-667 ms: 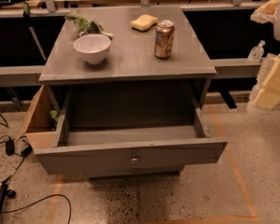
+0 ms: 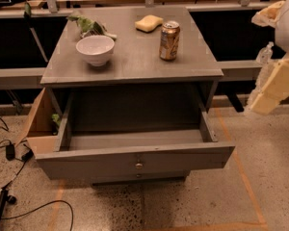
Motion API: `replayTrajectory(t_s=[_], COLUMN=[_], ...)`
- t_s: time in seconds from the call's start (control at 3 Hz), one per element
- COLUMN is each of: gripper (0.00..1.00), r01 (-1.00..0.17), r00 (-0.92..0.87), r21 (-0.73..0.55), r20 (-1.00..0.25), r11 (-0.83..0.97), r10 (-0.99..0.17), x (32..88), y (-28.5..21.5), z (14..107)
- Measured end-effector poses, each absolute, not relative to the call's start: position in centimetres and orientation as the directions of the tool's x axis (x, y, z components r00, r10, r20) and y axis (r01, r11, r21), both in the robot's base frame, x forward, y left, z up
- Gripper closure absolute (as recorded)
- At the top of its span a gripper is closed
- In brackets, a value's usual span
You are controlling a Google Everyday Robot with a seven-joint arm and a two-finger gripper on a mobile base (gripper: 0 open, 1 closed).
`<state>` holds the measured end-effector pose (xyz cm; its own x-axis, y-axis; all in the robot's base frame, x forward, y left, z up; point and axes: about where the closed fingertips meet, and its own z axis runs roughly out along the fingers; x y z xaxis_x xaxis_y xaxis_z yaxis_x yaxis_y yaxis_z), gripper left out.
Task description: Close top drawer
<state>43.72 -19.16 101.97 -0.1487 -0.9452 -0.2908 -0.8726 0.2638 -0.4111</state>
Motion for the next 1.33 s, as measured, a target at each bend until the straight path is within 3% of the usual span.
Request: replayTrajectory(t_s=[0.67, 1.33], gripper=[0.00, 0.00], r01=[-0.902, -0.861], r00=[0.059, 0.176], r21=[-0.390, -0.484], r20=[-0.541, -0.575], r11=[0.187, 0.159], r10=[-0.839, -0.799], x=[46.5, 49.2], y=[-12.5, -10.1], z=[91.8, 88.8])
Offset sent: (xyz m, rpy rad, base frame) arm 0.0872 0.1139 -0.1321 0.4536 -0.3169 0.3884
